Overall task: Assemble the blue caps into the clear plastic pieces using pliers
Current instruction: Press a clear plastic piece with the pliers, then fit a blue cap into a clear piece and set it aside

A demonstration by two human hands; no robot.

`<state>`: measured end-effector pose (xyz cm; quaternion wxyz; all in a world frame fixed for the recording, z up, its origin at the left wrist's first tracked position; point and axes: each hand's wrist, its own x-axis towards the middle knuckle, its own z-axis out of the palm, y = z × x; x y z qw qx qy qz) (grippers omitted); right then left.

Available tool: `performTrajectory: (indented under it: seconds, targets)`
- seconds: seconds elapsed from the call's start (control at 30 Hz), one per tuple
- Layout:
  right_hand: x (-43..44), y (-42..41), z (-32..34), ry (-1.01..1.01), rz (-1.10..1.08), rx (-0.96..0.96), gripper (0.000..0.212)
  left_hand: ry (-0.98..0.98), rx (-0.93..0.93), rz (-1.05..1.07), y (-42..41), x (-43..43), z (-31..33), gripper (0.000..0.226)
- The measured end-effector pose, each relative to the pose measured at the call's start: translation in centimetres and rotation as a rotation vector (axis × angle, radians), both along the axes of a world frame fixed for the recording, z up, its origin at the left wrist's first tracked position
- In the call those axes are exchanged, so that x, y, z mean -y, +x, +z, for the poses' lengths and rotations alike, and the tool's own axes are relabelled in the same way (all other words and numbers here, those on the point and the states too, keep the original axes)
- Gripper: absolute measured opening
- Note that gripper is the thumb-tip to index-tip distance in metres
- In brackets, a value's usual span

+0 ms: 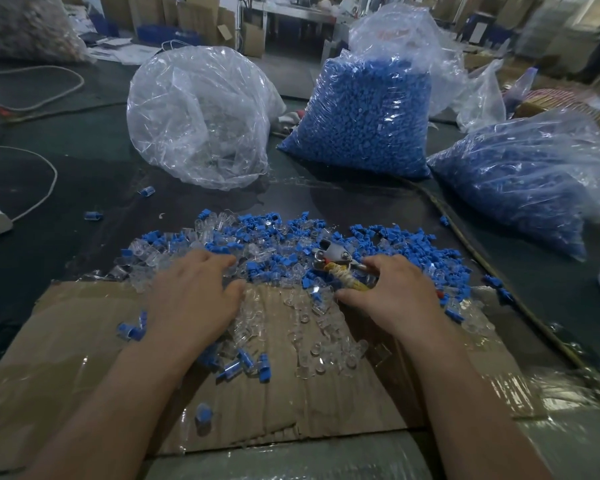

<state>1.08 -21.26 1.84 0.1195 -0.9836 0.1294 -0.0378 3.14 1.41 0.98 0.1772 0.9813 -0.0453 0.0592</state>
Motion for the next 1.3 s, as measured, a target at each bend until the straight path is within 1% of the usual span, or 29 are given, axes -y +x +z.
performTrajectory:
  seconds: [0.07,0.17,0.3,0.4,0.57,0.7,0.77,0.87,1.0,1.07,1.17,1.23,1.3]
  targets:
    - [0.0,0.0,0.0,0.005,0.001,-0.015,0.07,-0.014,-0.007,-0.056,0.0,0.0,0.0,0.038]
    - [0.0,-0.1,-0.1,0.031,0.005,-0.04,0.075,-0.09,-0.005,-0.166,0.0,0.3,0.0,0.031]
    - [-0.2,-0.2,0.0,0.084,0.004,-0.089,0.077,-0.158,-0.009,-0.296,-0.3,0.8,0.2,0.034]
    - [-0.2,-0.3,0.0,0.088,0.005,-0.105,0.08,-0.202,0.0,-0.368,-0.6,1.1,0.3,0.037]
    - [-0.2,-0.2,0.1,0.077,0.011,-0.102,0.08,-0.289,0.058,-0.369,-0.6,1.1,0.1,0.03]
    - [-0.2,-0.3,0.1,0.051,0.015,-0.103,0.081,-0.155,0.016,-0.418,-1.1,1.4,-0.3,0.048]
    - [-0.2,-0.3,0.1,0.046,0.013,-0.101,0.083,-0.167,0.001,-0.463,-1.3,1.4,-0.3,0.052]
    - [-0.3,-0.3,0.1,0.053,0.014,-0.092,0.084,-0.246,0.021,-0.47,-1.4,1.5,-0.3,0.055]
    - [-0.3,-0.4,0.1,0.082,0.017,-0.063,0.079,-0.299,0.077,-0.355,-1.2,1.3,-0.1,0.048]
    - [-0.3,-0.4,0.1,0.075,0.023,-0.056,0.077,-0.25,0.078,-0.33,-1.1,1.1,-0.2,0.041]
    - [-0.4,-0.5,0.2,0.09,0.034,0.004,0.072,-0.179,0.088,-0.379,-1.0,1.4,-0.3,0.029]
    - [-0.7,-0.6,0.3,0.122,0.051,0.092,0.067,-0.181,0.08,-0.4,-1.0,1.5,-0.3,0.029]
    - [-1.1,-0.7,0.5,0.14,0.091,0.162,0.06,-0.168,0.06,-0.414,-1.1,1.5,-0.4,0.035]
